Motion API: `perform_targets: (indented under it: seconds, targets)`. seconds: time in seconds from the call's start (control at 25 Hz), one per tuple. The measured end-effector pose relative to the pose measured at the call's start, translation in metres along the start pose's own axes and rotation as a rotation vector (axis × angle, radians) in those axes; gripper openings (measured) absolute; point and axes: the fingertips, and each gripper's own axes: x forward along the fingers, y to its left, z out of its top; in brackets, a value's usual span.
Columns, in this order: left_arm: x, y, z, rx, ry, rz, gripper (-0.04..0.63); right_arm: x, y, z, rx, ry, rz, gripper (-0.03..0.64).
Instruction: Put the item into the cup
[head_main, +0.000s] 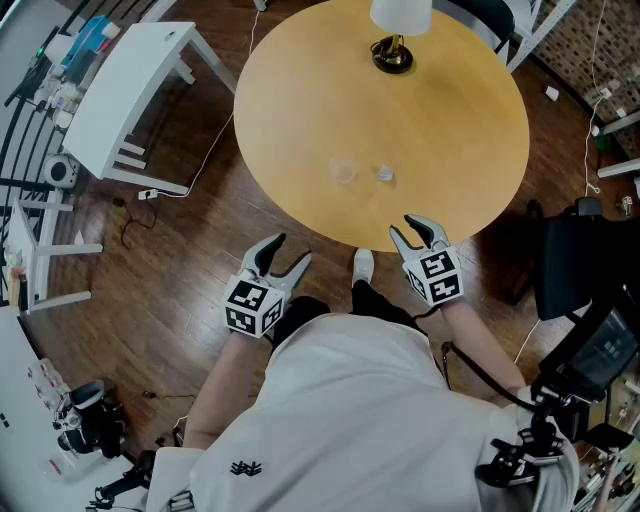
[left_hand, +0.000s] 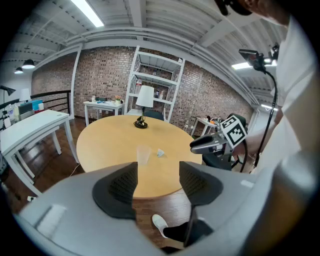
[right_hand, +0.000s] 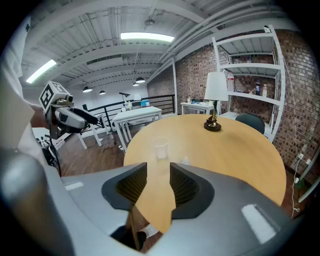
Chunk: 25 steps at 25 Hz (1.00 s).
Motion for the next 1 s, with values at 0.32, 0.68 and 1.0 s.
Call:
perform_targets:
  seconds: [0.32,0.68,1.0]
  targets:
    - [0.048,0.063,0.042,0.035,0.006,-0.065,0.233,0.076,-0.043,0.031,-0.018,0.043,-0.077,0.167]
    - [0.059,0.123,0.066,0.135,0.072,-0.218,0.233,0.136,-0.086,0.007,0.149,0.161,-0.276,0.167]
    - [0.060,0.164,0.066,0.142,0.107,-0.256,0.233,0.175,-0.103,-0.007,0.202,0.231,-0.335,0.169]
